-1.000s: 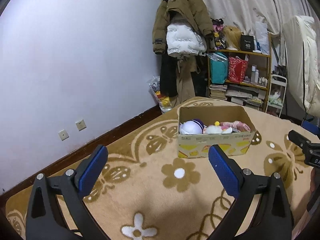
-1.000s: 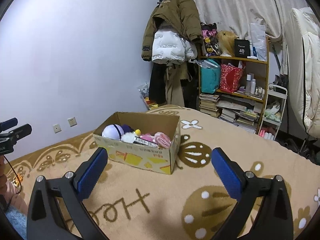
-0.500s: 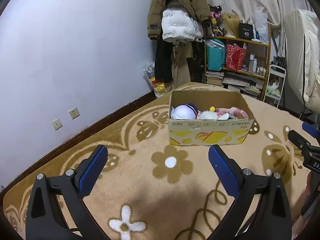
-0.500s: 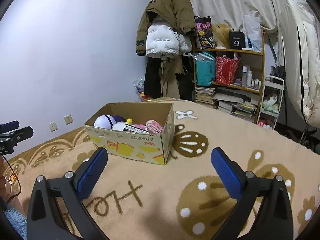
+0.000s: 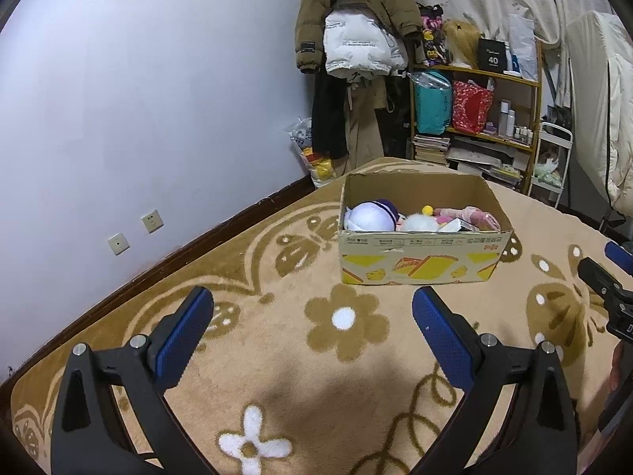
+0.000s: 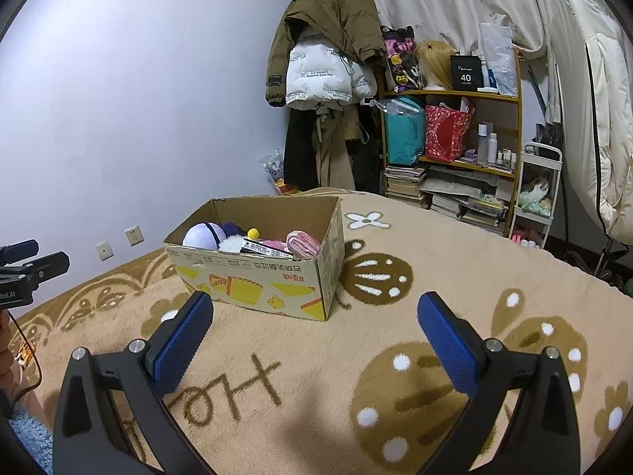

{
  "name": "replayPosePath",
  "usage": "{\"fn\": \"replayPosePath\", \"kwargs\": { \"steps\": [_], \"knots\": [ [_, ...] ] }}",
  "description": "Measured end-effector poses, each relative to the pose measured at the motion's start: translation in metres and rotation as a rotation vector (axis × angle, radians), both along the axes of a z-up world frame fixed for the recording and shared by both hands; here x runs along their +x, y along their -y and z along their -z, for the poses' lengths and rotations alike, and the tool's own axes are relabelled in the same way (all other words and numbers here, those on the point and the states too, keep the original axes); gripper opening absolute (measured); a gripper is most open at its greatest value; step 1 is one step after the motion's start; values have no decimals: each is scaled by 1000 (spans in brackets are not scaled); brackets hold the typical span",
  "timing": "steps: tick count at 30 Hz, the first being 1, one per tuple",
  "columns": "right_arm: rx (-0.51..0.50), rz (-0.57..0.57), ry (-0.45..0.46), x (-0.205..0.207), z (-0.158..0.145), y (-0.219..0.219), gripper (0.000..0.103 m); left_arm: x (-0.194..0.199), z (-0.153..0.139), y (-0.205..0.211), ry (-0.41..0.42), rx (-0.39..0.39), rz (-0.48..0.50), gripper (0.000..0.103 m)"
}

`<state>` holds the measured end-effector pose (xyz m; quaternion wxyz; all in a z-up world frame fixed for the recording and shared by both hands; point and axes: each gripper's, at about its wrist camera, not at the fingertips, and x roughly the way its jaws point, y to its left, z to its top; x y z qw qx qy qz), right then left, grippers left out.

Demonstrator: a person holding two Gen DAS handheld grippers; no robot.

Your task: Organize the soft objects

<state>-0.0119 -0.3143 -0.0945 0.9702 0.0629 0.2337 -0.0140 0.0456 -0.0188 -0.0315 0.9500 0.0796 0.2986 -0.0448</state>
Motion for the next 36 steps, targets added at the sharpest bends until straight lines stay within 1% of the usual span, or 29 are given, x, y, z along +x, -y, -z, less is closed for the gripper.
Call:
{"fn": "replayPosePath", "kwargs": {
  "steps": [3,9,18,36],
  "knots": [
    [1,-2,-1,0,-1,1,103,1,-1,-3,8,2,-21,100],
    [4,5,3,0,0,1,103,2,-2,-7,2,-24,-23,100],
    [5,7,4,-1,0,2,103,0,-2,-4,4,-6,-16,100],
    [11,17,2,-2,-2,1,103,0,0,-6,-1,1,-16,100]
  ]
}}
